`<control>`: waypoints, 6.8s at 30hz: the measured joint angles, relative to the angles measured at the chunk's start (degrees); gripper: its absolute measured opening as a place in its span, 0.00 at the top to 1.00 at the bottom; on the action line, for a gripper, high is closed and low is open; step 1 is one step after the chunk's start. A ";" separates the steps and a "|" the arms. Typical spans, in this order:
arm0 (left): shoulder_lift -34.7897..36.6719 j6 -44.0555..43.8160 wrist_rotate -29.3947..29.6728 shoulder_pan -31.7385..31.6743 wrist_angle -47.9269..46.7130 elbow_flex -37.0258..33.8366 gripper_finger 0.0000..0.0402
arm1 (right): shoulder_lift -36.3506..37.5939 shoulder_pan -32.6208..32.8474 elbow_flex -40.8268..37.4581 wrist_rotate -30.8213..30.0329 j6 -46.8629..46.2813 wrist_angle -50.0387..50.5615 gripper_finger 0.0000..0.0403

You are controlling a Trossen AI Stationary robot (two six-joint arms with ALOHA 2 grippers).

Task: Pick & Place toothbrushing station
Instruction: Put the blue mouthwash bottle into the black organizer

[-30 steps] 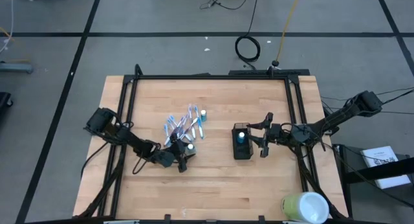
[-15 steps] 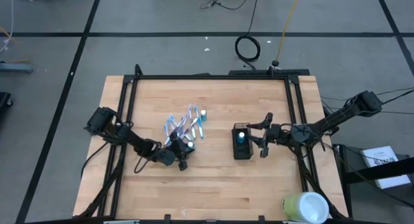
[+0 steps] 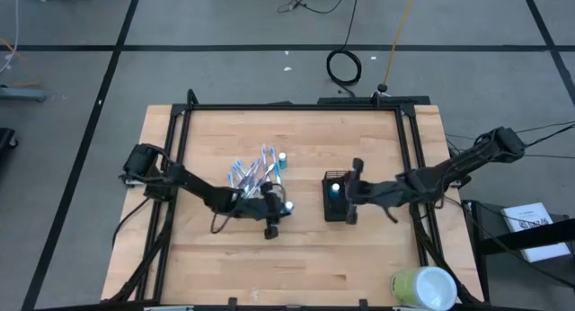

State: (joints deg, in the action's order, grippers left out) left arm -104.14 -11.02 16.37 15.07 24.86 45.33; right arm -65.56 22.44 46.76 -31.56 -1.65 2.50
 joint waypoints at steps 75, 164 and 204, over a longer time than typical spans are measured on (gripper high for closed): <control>11.37 9.24 -4.68 0.52 -11.25 11.27 0.23 | -8.67 -8.53 14.72 12.76 -8.18 17.14 0.78; 16.13 8.28 4.74 -1.66 -11.21 5.26 0.19 | -0.52 -5.33 -9.69 15.35 -26.60 12.11 0.61; 15.89 -12.71 14.23 -11.34 -9.61 -8.32 0.19 | 13.10 -5.08 -9.68 12.01 6.03 -17.54 0.64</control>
State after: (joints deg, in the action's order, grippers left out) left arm -88.25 -23.73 30.59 3.73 15.25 37.00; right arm -52.46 17.37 37.08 -19.55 4.38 -15.04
